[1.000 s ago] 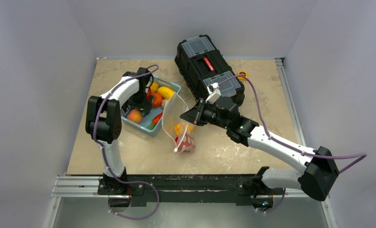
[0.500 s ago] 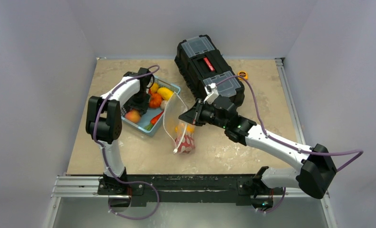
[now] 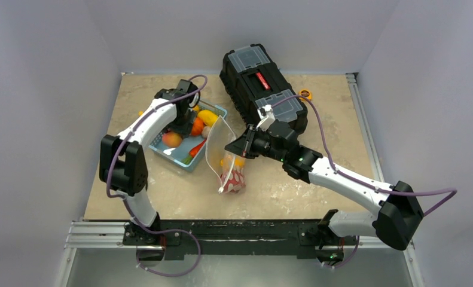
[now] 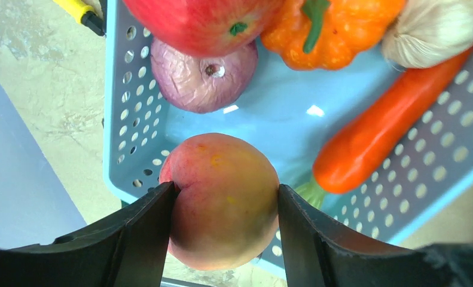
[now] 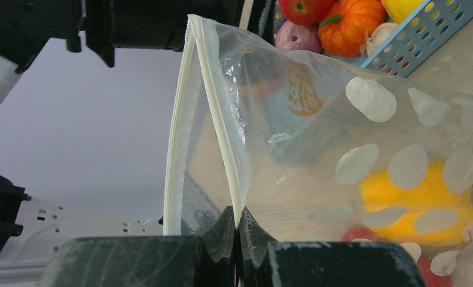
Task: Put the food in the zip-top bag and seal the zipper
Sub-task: Pick up the fake fruit from the bin, then place the fake fruit in the zipper food storage bag.
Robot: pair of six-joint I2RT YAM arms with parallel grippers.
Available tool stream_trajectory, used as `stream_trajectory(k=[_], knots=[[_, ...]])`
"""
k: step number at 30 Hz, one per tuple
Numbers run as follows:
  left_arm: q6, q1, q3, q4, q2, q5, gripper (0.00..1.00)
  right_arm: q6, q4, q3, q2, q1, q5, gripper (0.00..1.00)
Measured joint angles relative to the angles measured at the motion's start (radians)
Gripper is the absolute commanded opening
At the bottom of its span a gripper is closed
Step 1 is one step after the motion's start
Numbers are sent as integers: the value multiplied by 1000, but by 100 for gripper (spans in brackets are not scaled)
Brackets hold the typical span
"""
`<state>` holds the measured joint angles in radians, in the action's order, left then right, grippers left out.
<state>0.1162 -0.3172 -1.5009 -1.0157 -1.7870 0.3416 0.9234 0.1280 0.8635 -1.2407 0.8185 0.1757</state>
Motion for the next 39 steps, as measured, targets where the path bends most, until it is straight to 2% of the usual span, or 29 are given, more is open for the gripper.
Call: stream_trajectory(k=[8, 14, 20, 23, 27, 31, 34, 39], knots=[[-5, -45, 64, 61, 189, -40, 28, -1, 0, 0, 0, 0, 0, 0], [-6, -48, 169, 197, 474, -185, 22, -9, -4, 0, -1, 0, -6, 0], [-6, -49, 309, 427, 815, -490, 17, -23, -10, 6, -20, 0, -9, 0], [-4, -50, 365, 537, 909, -703, 11, -27, -13, 17, -38, 0, -8, 0], [-2, -52, 362, 621, 883, -942, 11, -34, -28, 32, -45, 0, -9, 0], [-6, -57, 331, 609, 768, -1081, 13, -36, -34, 37, -41, 0, -24, 0], [-16, -66, 324, 565, 695, -1120, 15, -38, -40, 37, -35, 0, -36, 0], [-54, -85, 283, 465, 634, -1101, 19, -42, -45, 37, -2, 0, -60, 0]])
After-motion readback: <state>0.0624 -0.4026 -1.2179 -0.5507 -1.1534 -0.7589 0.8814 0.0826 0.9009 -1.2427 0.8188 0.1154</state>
